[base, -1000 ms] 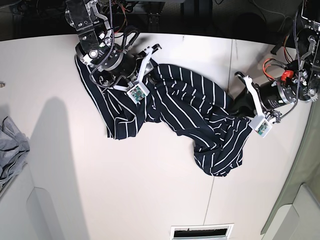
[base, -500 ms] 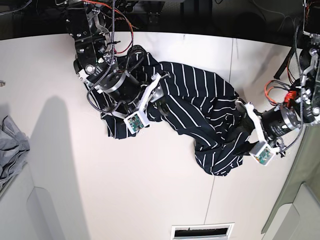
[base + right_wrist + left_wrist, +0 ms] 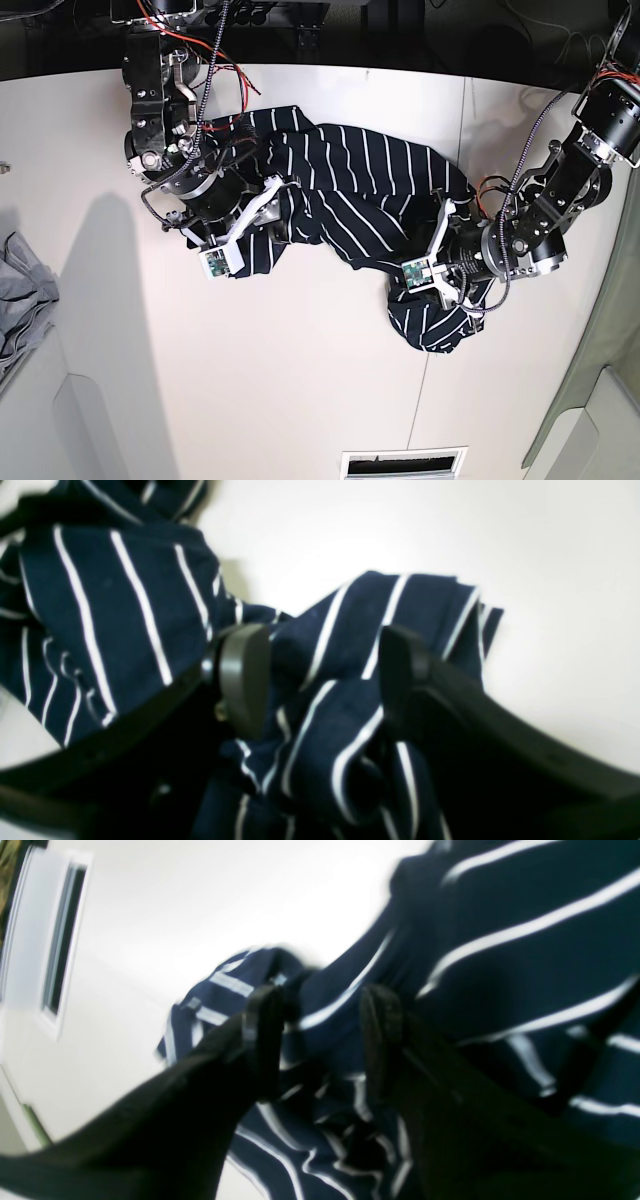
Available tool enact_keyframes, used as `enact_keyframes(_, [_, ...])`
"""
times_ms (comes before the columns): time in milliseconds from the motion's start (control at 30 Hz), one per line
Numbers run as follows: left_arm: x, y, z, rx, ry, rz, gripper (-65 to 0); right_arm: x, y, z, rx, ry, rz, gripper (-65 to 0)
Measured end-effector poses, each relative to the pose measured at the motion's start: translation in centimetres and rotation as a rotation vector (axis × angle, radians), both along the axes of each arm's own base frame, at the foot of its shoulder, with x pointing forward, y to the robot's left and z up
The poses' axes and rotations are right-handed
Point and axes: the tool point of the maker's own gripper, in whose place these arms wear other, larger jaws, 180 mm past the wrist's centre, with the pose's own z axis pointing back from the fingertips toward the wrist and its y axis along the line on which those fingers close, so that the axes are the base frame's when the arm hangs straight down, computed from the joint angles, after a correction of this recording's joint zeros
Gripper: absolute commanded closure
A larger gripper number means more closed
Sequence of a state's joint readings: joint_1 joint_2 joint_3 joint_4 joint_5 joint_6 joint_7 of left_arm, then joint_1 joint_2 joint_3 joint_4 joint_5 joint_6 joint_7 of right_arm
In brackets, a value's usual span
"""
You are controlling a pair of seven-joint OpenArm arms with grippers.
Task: Layout the t-shirt on the table in an organized manner, then fold the t-shirt properly
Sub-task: 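Lift the t-shirt with both grippers and drag it away from the robot, then pull the held fabric with the right gripper, spreading the shirt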
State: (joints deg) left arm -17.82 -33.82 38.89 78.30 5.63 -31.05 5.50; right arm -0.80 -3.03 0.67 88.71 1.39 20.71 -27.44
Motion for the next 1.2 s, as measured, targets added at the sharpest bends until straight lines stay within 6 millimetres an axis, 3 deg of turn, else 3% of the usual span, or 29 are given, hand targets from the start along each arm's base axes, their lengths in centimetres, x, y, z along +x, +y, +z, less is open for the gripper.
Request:
enact_keyframes(233, [-1.0,-1.1,-1.0,0.099,0.001,-0.124,-27.8,0.1,-1.1,-0.2,-0.001,0.008,-0.03,-34.3])
enact_keyframes(300, [-1.4,-1.4,-1.5,0.111,-0.003,-0.135,-20.1,0.1,-1.0,-0.2,0.002,0.01,-0.029,-34.3])
enact_keyframes(400, [-0.8,-1.2,-1.3,0.121,-0.05,-0.115,0.0,0.1,-1.0,-0.1,0.004,0.009,-0.029,-34.3])
enact_keyframes(567, [0.3,-0.6,-0.7,0.151,-0.076,-0.082,0.0,0.1,-0.9,-0.1,0.004,0.009,-0.029,-34.3])
enact_keyframes(667, [3.6,1.1,1.9,0.177,-0.189,0.052,0.0,0.1,-1.0,-0.1,0.003,0.01,-0.029,-34.3])
enact_keyframes(767, [5.8,1.5,7.1,0.134,-0.301,0.078,0.0,0.1,-1.0,-0.1,0.004,0.01,-0.029,-34.3])
enact_keyframes(833, [5.8,1.4,9.8,0.117,-0.359,0.062,0.0,0.1,-1.0,-0.2,0.003,0.011,-0.029,-34.3])
enact_keyframes(1067, [5.2,0.9,15.5,0.083,-0.515,0.092,0.0,0.2,-1.0,-0.1,0.004,0.008,-0.029,-34.3])
enact_keyframes(1200, [4.8,0.3,17.0,0.067,-0.544,0.082,0.0,0.2,-0.4,0.4,0.062,0.006,-0.03,-34.3])
